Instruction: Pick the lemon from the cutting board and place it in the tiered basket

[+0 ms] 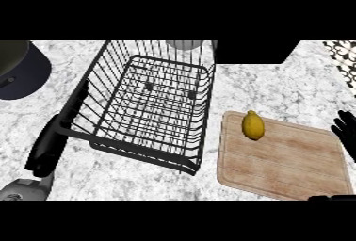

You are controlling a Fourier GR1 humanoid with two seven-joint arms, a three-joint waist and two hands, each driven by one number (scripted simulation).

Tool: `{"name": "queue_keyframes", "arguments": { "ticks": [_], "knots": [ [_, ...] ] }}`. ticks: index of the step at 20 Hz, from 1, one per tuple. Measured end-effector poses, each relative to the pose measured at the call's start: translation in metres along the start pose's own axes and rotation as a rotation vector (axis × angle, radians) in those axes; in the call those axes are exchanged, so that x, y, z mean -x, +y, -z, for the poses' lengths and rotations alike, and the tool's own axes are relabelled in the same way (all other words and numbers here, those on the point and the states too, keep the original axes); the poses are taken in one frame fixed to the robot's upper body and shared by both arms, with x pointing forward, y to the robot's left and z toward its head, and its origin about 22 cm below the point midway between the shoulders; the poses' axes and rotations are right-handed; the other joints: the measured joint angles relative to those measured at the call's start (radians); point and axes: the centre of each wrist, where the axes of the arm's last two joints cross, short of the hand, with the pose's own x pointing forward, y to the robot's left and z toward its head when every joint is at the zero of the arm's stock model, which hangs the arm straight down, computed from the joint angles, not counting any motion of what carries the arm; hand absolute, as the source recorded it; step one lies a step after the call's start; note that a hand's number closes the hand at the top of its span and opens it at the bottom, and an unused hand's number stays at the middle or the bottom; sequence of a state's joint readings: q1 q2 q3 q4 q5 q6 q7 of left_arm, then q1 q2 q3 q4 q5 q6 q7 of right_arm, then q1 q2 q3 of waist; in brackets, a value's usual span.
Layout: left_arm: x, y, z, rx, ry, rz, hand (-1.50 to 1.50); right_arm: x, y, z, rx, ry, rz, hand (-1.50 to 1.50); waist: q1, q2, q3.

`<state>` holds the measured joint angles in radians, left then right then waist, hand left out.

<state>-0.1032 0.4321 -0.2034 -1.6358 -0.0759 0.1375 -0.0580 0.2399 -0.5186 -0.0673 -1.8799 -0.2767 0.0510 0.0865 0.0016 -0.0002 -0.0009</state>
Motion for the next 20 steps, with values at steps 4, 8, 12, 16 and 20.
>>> {"name": "queue_keyframes", "arguments": {
  "ticks": [4, 8, 12, 16, 20],
  "knots": [
    [-0.001, 0.000, -0.004, 0.001, 0.001, 0.003, 0.00, 0.001, 0.017, 0.010, 0.004, 0.086, -0.051, -1.50, 0.002, 0.000, 0.000],
    [-0.004, -0.001, -0.002, -0.002, 0.001, -0.003, 0.00, 0.012, 0.030, 0.019, 0.003, 0.138, -0.083, -1.50, 0.000, 0.000, 0.001],
    [-0.003, 0.001, -0.001, -0.005, 0.003, -0.003, 0.00, 0.019, 0.026, 0.027, -0.031, 0.165, -0.110, -1.50, -0.001, 0.000, 0.001],
    [0.001, -0.006, -0.005, -0.008, 0.000, 0.003, 0.00, 0.031, 0.034, 0.027, -0.082, 0.181, -0.140, -1.50, -0.002, 0.000, 0.001],
    [-0.002, -0.003, -0.005, -0.006, 0.002, 0.004, 0.00, 0.035, 0.039, 0.029, -0.095, 0.206, -0.159, -1.50, -0.002, 0.000, 0.001]
  ]
}}
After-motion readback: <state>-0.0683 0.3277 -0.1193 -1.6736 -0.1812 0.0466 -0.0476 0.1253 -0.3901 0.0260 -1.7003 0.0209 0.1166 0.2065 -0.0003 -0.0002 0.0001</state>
